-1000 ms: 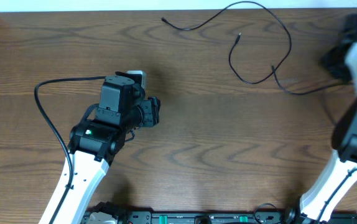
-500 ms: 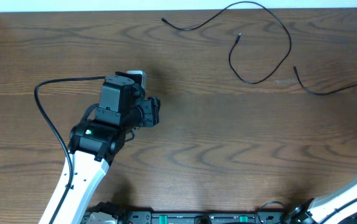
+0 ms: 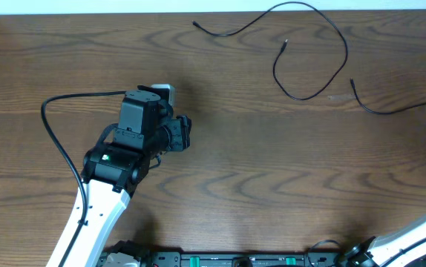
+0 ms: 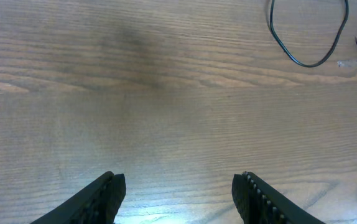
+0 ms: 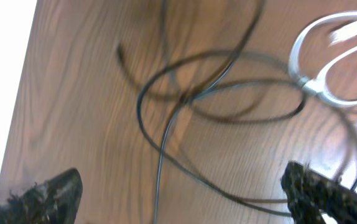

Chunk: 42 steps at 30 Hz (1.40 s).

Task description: Untangle cables

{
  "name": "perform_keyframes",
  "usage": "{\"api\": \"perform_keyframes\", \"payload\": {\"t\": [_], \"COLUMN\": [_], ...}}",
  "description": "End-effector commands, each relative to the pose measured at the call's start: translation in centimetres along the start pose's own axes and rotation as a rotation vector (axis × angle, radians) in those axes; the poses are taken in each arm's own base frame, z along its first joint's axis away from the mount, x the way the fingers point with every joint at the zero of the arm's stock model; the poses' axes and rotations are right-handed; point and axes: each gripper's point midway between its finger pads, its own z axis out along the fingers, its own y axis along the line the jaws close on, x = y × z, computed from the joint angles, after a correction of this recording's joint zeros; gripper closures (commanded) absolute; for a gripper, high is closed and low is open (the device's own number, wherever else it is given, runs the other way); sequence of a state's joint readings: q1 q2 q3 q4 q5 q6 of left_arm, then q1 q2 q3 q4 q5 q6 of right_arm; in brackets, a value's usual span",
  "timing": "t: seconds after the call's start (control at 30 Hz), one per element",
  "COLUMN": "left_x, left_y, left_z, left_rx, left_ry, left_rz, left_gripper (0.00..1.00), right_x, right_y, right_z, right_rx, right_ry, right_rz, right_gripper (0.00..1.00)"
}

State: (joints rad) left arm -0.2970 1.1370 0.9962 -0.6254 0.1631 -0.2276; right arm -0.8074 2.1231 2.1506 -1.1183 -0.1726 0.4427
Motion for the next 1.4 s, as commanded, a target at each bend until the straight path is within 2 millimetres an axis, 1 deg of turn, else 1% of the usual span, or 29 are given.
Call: {"api": "perform_keyframes", "payload": {"t": [0.0,0.07,0.13,0.27,0.33,0.37,0.4,0.43,0.47,0.5,0.53,0.57,0.63,0.67,0.73,0.8,0.83,0.87,0.9,0.97,1.03,1.07,1.13,1.17,1.23,1.27,1.3,1.37], "left_x": [-0.5,-0.5,-0.5,-0.5,-0.5,-0.5,-0.5,-0.5,-0.5,-0.5,-0.5,-0.5,-0.5,-0.5,-0.5,-0.5,-0.5,-0.5,-0.5,-0.4,-0.2,-0.1,-0.1,-0.1,-0.1,-0.1,-0.1,-0.1], "left_y": [-0.3,-0.3,-0.3,-0.2,-0.2,-0.2,-0.2,-0.2,-0.2,-0.2,-0.2,-0.2,-0.2,-0.2,-0.2,-0.2,-0.2,-0.2,-0.2,-0.2,-0.1,-0.1,-0.1,-0.1,-0.1,-0.1,-0.1,-0.1], "left_z": [-0.3,-0.3,-0.3,-0.3,-0.3,-0.3,-0.3,-0.3,-0.3,-0.3,-0.3,-0.3,-0.3,-0.3,-0.3,-0.3,-0.3,-0.3,-0.3,-0.3,-0.3,-0.3,-0.3,-0.3,-0.3,-0.3,-0.3,-0.3], "left_rx": [0.013,0.013,0.012,0.010,0.009,0.009,0.010,0.009,0.009,0.009,0.009,0.009,0.009,0.009,0.010,0.010,0.010,0.010,0.010,0.009,0.006,0.005,0.005,0.005,0.005,0.005,0.006,0.006], "left_ry": [-0.010,-0.010,-0.010,-0.010,-0.011,-0.011,-0.011,-0.010,-0.010,-0.009,-0.009,-0.009,-0.009,-0.009,-0.009,-0.010,-0.010,-0.010,-0.009,-0.006,0.004,0.005,0.004,0.004,0.004,0.004,0.004,0.005], "left_rz": [0.016,0.016,0.016,0.016,0.016,0.016,0.016,0.016,0.016,0.016,0.016,0.016,0.016,0.016,0.016,0.016,0.016,0.016,0.016,0.016,0.014,0.014,0.014,0.014,0.014,0.014,0.014,0.014], "left_gripper": [0.39,0.39,0.39,0.39,0.39,0.39,0.39,0.39,0.39,0.39,0.39,0.39,0.39,0.39,0.39,0.39,0.39,0.39,0.39,0.39,0.39,0.39,0.39,0.39,0.39,0.39,0.39,0.39], "right_x": [4.1,7.0,8.8,12.3,14.3,15.1,16.5,17.2,18.4,19.2,19.9,20.1,20.7,21.6,23.5,25.5,26.1,28.4,28.8,29.4,29.2,29.0,28.1,27.9,27.7,27.7,27.7,28.2], "right_y": [5.0,6.0,6.9,8.2,8.5,8.8,9.6,10.1,11.2,12.4,14.0,14.9,16.4,17.2,17.3,17.2,17.0,15.4,14.8,14.1,13.6,13.5,12.9,12.5,11.8,11.4,11.2,10.5], "right_z": [-1.5,-1.2,-1.1,-1.0,-1.0,-1.0,-1.0,-0.9,-0.6,-0.2,0.5,0.9,1.6,2.1,2.6,3.4,3.7,5.0,5.5,6.7,8.5,9.0,11.0,11.6,12.4,12.8,13.1,13.8], "right_rx": [-0.172,-0.145,-0.123,-0.001,0.112,0.136,0.157,0.163,0.161,0.143,0.109,0.089,0.065,0.064,0.073,0.060,0.054,0.033,0.028,0.019,0.019,0.018,0.019,0.022,0.022,0.017,0.007,-0.036], "right_ry": [0.121,0.198,0.239,0.295,0.297,0.301,0.309,0.315,0.316,0.305,0.270,0.243,0.178,0.145,0.163,0.203,0.220,0.303,0.323,0.336,0.298,0.284,0.229,0.217,0.208,0.205,0.204,0.216], "right_rz": [-0.235,-0.264,-0.260,-0.093,0.079,0.124,0.184,0.203,0.215,0.178,0.059,-0.033,-0.329,-0.626,-1.022,-1.347,-1.425,-1.729,-1.794,-1.864,-1.855,-1.846,-1.809,-1.799,-1.783,-1.775,-1.768,-1.746], "right_gripper": [0.01,0.01,0.01,0.01,0.01,0.01,0.01,0.01,0.01,0.01,0.01,0.01,0.01,0.01,0.01,0.01,0.01,0.01,0.01,0.01,0.01,0.01,0.14,0.16,0.25,0.26,0.29,0.30]}}
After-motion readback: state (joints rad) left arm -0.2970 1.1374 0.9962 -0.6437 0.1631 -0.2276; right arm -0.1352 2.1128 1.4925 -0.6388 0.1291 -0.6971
